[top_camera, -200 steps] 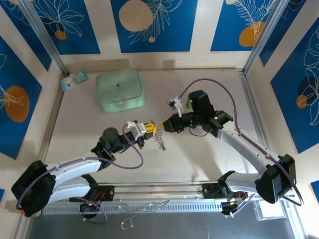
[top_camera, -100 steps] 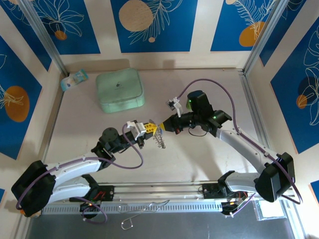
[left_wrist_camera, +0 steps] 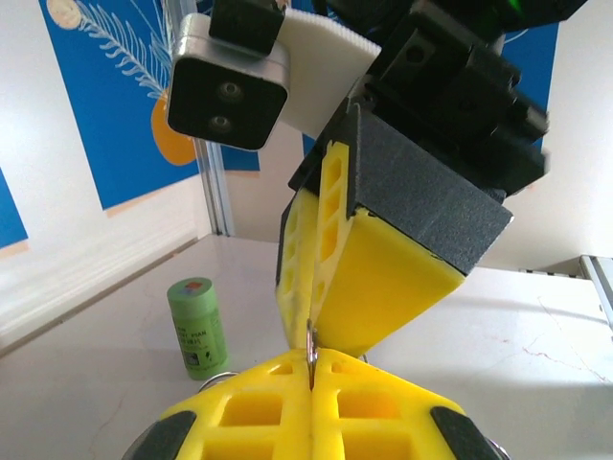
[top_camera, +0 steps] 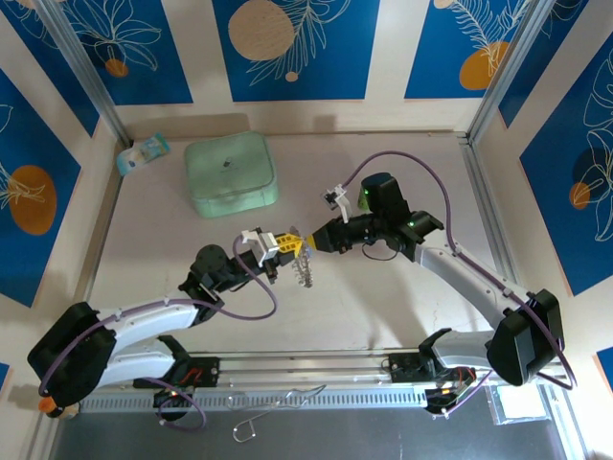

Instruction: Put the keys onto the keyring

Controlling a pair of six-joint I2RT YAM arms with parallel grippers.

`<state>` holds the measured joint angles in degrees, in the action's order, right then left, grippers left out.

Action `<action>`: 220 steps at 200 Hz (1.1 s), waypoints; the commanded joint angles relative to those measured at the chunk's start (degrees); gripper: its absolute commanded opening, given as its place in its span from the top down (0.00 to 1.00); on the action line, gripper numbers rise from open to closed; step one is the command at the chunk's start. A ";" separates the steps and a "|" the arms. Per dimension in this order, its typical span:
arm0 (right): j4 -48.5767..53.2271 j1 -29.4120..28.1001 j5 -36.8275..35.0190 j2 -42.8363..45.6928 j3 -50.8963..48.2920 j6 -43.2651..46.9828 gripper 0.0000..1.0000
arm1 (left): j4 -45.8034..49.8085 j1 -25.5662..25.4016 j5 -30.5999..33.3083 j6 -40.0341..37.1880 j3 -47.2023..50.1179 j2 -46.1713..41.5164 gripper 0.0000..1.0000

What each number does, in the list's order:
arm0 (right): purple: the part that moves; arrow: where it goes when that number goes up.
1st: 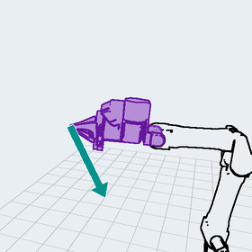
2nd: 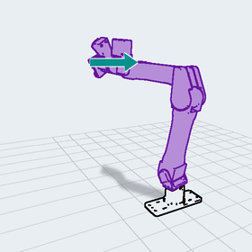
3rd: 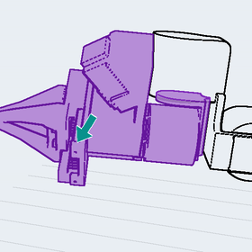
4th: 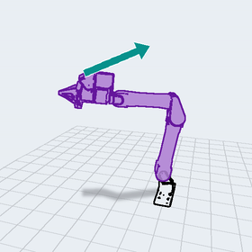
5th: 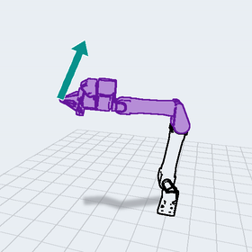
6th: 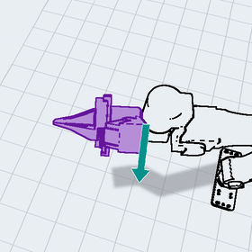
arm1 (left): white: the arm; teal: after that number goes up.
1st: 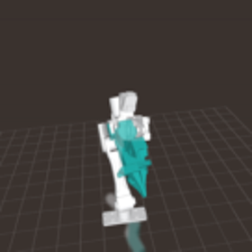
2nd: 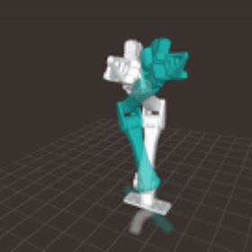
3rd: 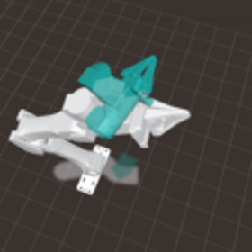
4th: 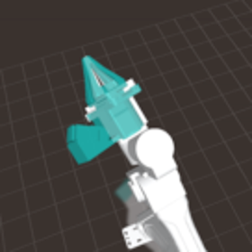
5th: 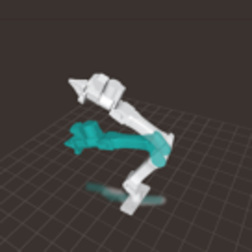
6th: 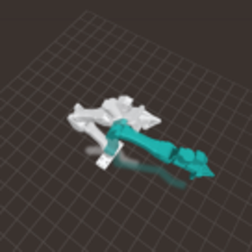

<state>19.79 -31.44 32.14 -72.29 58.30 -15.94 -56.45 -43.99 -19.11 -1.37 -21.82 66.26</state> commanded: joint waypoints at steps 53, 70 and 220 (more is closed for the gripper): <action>-10.30 1.21 0.24 12.50 -7.52 24.39 0.65 | -5.18 1.07 -7.33 2.36 -0.62 1.20 1.00; -8.16 1.13 2.55 12.12 -6.73 30.85 0.64 | -5.68 1.43 -10.03 3.44 -1.09 1.84 1.00; -0.19 -2.56 2.75 5.80 -4.00 40.75 0.74 | -7.63 1.93 -16.31 6.64 -2.43 2.95 1.00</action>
<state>18.92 -33.41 35.51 -65.87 52.64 23.86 -59.31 -42.72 -33.21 4.25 -22.06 69.49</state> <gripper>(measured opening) 0.291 0.056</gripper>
